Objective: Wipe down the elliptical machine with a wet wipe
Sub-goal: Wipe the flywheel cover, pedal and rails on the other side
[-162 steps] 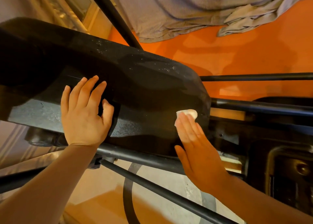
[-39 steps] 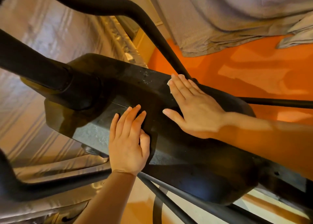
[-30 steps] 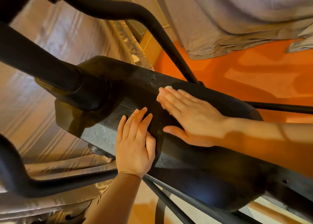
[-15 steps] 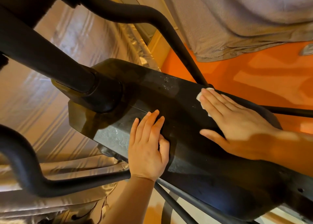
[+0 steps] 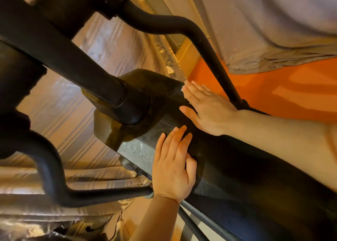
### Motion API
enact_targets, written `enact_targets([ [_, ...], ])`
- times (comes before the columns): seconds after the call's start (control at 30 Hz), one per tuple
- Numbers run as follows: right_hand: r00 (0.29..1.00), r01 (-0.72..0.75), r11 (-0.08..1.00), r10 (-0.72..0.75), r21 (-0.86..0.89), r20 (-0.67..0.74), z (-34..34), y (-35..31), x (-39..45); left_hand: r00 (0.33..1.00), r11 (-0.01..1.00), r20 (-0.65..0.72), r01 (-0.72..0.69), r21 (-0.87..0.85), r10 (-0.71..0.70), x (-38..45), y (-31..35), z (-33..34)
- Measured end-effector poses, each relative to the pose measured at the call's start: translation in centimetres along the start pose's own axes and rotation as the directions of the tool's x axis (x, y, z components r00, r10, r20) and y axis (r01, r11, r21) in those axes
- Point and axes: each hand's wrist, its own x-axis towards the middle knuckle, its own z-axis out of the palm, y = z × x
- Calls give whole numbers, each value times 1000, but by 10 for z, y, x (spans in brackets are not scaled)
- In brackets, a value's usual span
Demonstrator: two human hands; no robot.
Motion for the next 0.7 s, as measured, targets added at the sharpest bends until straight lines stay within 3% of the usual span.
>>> enact_targets([
  [0.2, 990, 144, 989, -144, -26, -5, 1, 31, -47, 999, 1000, 38, 30, 3, -30, -1, 2, -2],
  [0.37, 992, 128, 992, -128, -11, 4, 2, 48, -89, 998, 999, 38, 39, 11, -40, -1, 1, -1],
  [0.7, 990, 128, 991, -125, 49, -64, 4, -10, 43, 1000, 1000, -12, 28, -9, -29, -3, 0, 0],
])
